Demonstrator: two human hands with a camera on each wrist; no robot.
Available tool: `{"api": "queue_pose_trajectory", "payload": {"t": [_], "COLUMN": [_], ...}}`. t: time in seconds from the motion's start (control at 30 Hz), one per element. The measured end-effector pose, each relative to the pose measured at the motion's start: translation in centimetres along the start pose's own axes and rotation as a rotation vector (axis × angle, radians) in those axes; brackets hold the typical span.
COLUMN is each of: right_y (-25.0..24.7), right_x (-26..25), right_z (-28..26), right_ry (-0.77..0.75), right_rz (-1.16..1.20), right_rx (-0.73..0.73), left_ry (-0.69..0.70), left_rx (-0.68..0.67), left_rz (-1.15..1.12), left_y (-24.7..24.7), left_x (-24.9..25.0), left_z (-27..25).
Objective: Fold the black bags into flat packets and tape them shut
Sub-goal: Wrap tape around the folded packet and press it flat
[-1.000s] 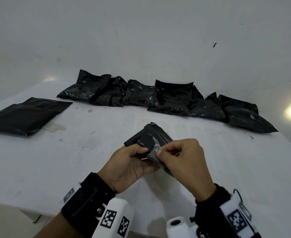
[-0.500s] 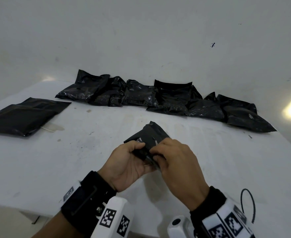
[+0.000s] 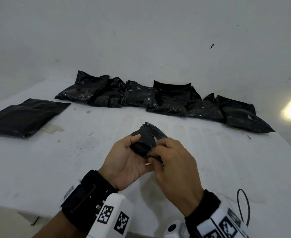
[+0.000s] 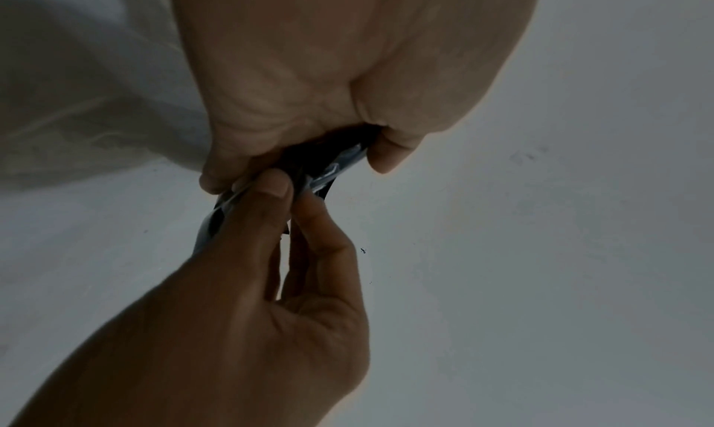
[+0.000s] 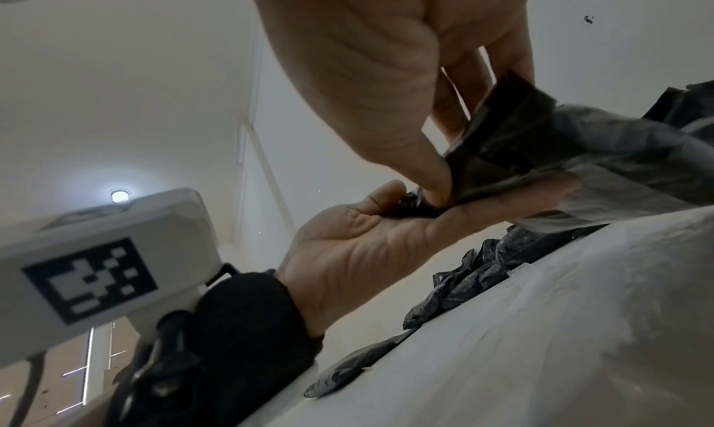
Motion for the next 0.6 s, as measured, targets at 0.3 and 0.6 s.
{"api": "queue_pose_trajectory", "payload": {"t": [0.3,0.6], "right_y": [0.2,-4.8], "right_x": [-0.5,3.0], "right_z": [0.3,1.7], "right_ry": [-0.009,0.148], "right_rz": [-0.064,0.495], "right_rx": [-0.106,0.201], "left_ry": [-0.023,0.085], "left_rx": [-0.016,0.165], "left_rz": [0.114,0.504], "left_y": [0.4,0.3], "left_x": [0.3,2.7], "left_z": [-0.3,-0.5]}}
Point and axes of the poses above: each hand's wrist, its own z-axis towards the middle knuckle, its own y-axis out of the palm, x = y × z, the point moved 6 cm from there along z, towards the middle knuckle, and after that the axes turned 7 degrees about -x, right-handed, at the moved point
